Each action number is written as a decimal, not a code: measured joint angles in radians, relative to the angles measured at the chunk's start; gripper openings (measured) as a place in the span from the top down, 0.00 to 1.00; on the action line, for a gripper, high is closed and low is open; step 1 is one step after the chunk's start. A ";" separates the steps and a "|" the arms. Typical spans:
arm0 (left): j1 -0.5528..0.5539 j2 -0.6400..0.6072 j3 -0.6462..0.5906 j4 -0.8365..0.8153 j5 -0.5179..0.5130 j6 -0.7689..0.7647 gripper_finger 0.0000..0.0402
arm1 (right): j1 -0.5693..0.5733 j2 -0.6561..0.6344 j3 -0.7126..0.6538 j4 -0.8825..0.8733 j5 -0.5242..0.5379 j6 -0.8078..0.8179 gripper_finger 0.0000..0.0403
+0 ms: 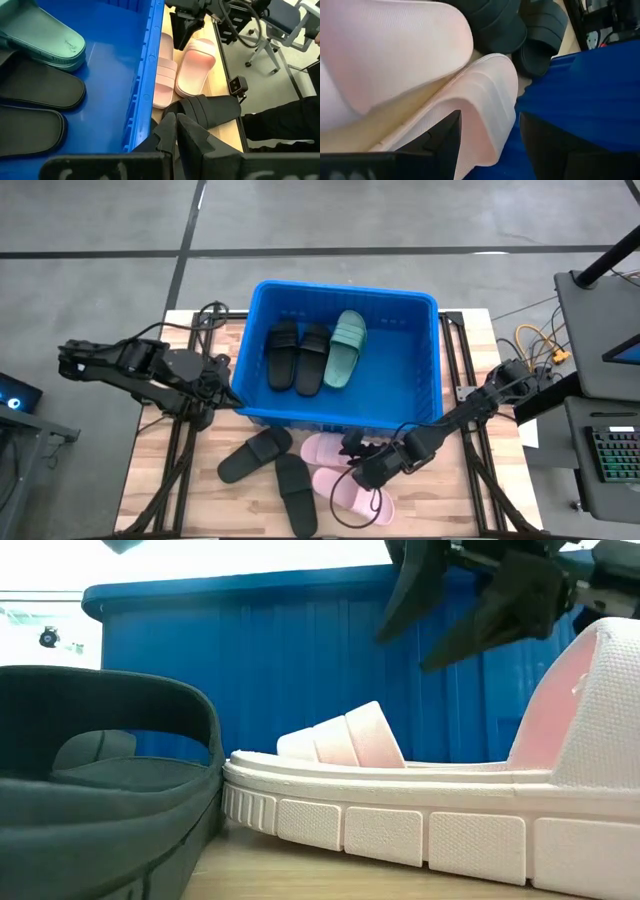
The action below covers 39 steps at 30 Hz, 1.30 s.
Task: Pick and place slides into bin
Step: Put the top pink slide into the blue bin
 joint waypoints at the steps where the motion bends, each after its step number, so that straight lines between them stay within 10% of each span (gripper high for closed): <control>1: 0.000 0.005 0.000 0.000 0.000 0.000 1.00 | -0.005 -0.001 -0.011 0.012 -0.002 -0.002 0.52; 39: 0.000 0.028 0.001 0.000 -0.018 0.000 1.00 | -0.085 0.152 0.055 0.107 0.013 -0.063 0.55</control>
